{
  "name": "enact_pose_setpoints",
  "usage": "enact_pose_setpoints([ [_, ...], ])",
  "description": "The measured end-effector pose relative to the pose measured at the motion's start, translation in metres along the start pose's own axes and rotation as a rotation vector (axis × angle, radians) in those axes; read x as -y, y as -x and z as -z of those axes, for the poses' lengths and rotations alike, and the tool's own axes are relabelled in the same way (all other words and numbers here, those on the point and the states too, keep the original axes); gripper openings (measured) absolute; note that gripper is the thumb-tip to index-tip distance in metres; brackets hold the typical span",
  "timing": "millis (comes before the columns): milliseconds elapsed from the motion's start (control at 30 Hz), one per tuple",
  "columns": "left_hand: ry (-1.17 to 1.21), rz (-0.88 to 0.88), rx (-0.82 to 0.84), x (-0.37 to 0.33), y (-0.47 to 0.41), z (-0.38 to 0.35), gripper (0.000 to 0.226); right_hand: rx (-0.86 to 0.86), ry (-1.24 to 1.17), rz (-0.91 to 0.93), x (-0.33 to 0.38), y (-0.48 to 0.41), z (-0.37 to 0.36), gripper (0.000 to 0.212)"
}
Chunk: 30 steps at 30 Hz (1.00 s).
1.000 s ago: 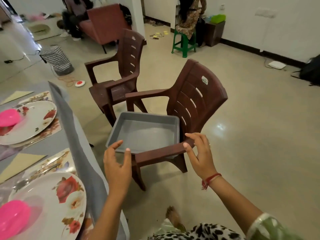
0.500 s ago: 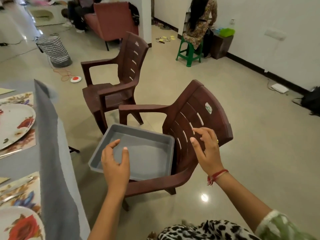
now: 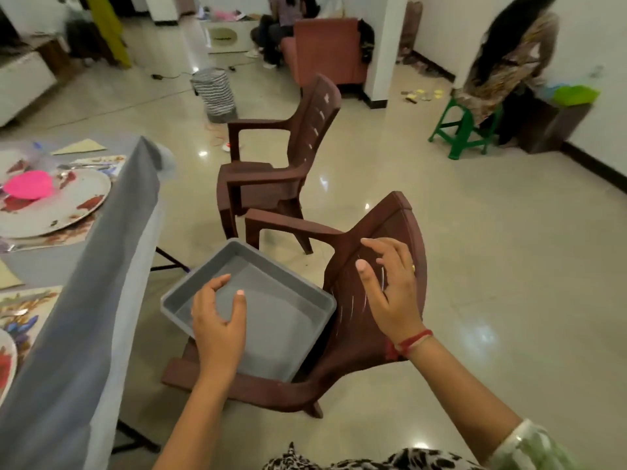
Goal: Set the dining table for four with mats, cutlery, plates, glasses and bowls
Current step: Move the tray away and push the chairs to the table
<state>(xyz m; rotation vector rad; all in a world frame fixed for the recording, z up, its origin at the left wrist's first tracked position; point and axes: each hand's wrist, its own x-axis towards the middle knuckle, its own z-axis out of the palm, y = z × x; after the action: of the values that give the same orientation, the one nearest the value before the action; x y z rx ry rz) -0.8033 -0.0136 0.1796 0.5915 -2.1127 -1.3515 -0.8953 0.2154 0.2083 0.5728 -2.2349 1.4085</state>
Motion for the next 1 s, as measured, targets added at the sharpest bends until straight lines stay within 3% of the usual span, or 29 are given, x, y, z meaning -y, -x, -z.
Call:
enact_pose_setpoints([
  [233, -0.125, 0.057, -0.148, -0.043, 0.045, -0.017, 0.026, 0.260, -0.168, 0.008, -0.008, 0.016, 0.009, 0.042],
  [533, -0.362, 0.009, -0.132, -0.050, 0.028, 0.020, 0.025, 0.171, -0.261, -0.086, -0.010, 0.034, -0.006, 0.038],
  [1000, -0.230, 0.044, -0.166, -0.023, -0.015, 0.026, 0.025, 0.211, -0.004, 0.148, -0.040, -0.030, 0.000, 0.043],
])
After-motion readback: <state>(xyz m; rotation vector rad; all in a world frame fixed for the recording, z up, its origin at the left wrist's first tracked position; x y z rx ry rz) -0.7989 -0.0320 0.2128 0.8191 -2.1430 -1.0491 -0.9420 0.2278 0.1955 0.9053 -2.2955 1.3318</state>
